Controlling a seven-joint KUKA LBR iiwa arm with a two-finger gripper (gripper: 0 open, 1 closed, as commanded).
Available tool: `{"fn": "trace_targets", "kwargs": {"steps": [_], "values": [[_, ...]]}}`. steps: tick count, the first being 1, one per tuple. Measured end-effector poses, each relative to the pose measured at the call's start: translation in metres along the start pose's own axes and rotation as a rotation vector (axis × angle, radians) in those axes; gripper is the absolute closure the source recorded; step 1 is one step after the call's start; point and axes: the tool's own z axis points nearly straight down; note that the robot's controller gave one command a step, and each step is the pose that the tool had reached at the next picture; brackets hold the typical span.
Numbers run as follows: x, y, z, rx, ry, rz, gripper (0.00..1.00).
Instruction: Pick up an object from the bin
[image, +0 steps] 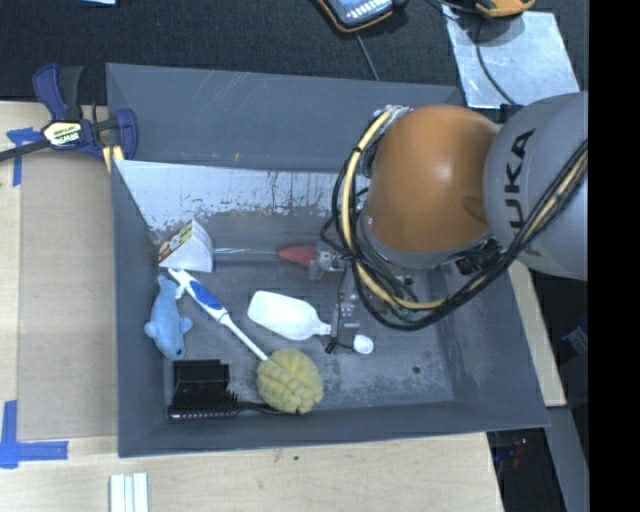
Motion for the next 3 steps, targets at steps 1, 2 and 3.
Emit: {"fn": "trace_targets", "kwargs": {"steps": [1,2,3], "values": [[0.030,0.030,0.146,-0.003,-0.003,0.103,0.00],[0.033,0.033,0.065,-0.003,-0.016,0.107,0.00],[0.033,0.032,0.148,-0.004,0.002,0.103,0.00]]}}
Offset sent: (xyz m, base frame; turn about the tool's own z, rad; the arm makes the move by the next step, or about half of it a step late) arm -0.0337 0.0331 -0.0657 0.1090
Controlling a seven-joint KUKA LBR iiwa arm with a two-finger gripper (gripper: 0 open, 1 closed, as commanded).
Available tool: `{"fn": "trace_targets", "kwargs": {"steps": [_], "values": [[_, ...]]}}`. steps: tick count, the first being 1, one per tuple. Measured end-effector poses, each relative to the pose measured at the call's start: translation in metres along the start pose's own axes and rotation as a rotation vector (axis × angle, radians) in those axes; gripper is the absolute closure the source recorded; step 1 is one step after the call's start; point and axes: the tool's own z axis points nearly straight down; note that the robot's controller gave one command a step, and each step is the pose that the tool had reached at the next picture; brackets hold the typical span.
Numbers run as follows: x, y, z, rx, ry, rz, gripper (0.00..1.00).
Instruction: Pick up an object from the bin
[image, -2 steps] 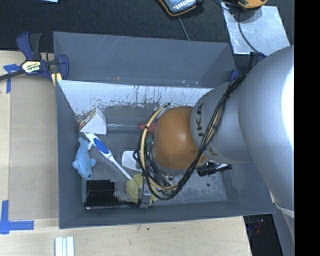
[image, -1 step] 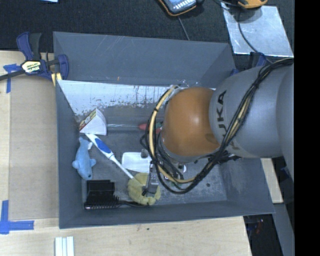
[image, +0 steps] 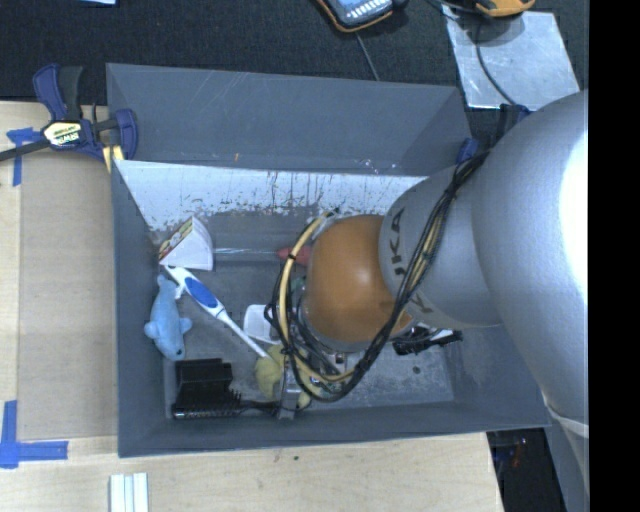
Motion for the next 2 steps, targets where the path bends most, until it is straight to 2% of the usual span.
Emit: {"fn": "trace_targets", "kwargs": {"steps": [1,2], "values": [[-0.0104,-0.0047,0.0026,-0.003,-0.018,0.047,0.00],[-0.0075,-0.0017,-0.0050,-0.003,-0.021,0.010,1.00]]}}
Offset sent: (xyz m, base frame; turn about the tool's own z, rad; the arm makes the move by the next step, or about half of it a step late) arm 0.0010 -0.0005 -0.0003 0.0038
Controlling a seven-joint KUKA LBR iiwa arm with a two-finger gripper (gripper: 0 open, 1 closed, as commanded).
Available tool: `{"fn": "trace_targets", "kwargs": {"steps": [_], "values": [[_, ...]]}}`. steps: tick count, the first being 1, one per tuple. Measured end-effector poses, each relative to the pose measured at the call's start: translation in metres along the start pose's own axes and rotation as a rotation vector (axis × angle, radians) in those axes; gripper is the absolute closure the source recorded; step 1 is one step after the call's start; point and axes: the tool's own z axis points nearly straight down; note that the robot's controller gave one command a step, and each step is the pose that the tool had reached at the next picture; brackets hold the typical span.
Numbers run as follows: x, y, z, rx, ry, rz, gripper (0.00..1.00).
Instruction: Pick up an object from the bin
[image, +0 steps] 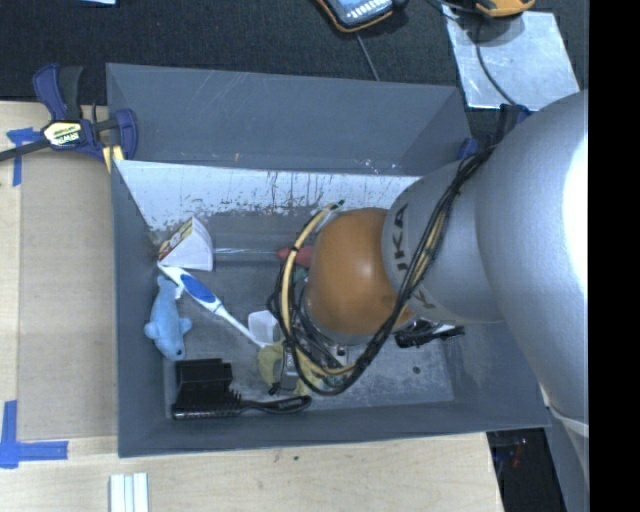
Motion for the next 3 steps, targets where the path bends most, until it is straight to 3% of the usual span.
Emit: {"fn": "trace_targets", "kwargs": {"steps": [3], "values": [[-0.003,0.000,-0.026,-0.002,-0.008,0.001,1.00]]}}
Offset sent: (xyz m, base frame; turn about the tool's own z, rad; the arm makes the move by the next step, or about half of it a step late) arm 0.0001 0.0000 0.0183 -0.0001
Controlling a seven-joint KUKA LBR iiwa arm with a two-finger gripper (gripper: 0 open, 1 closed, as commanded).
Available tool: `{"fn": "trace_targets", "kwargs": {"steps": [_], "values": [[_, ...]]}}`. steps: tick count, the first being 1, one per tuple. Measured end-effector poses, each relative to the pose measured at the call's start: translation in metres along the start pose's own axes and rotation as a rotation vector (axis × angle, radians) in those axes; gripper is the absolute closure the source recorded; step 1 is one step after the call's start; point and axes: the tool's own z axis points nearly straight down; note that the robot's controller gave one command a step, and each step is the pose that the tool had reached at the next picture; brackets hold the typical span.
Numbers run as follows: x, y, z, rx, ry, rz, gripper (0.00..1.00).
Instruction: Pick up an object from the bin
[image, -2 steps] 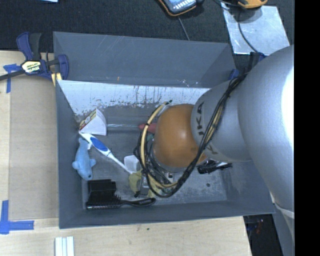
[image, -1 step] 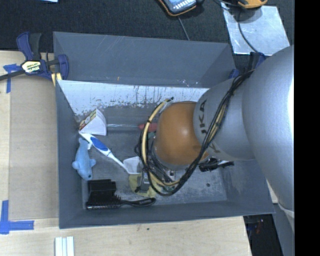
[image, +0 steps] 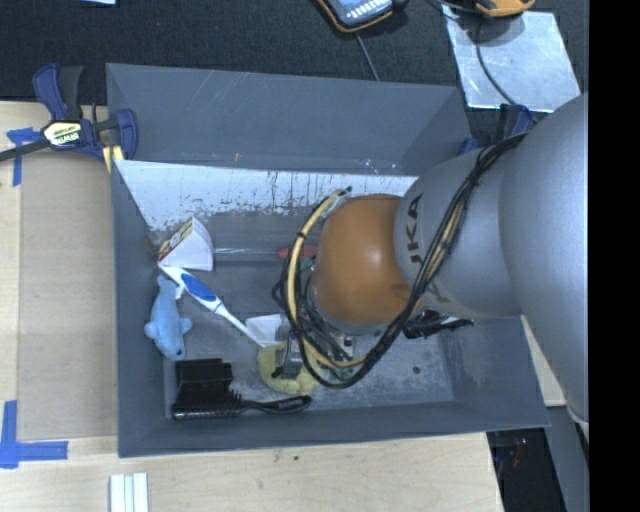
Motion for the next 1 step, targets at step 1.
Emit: {"fn": "trace_targets", "kwargs": {"steps": [1], "values": [[0.0009,0.0001,-0.0175,0.001,0.005,0.000,1.00]]}}
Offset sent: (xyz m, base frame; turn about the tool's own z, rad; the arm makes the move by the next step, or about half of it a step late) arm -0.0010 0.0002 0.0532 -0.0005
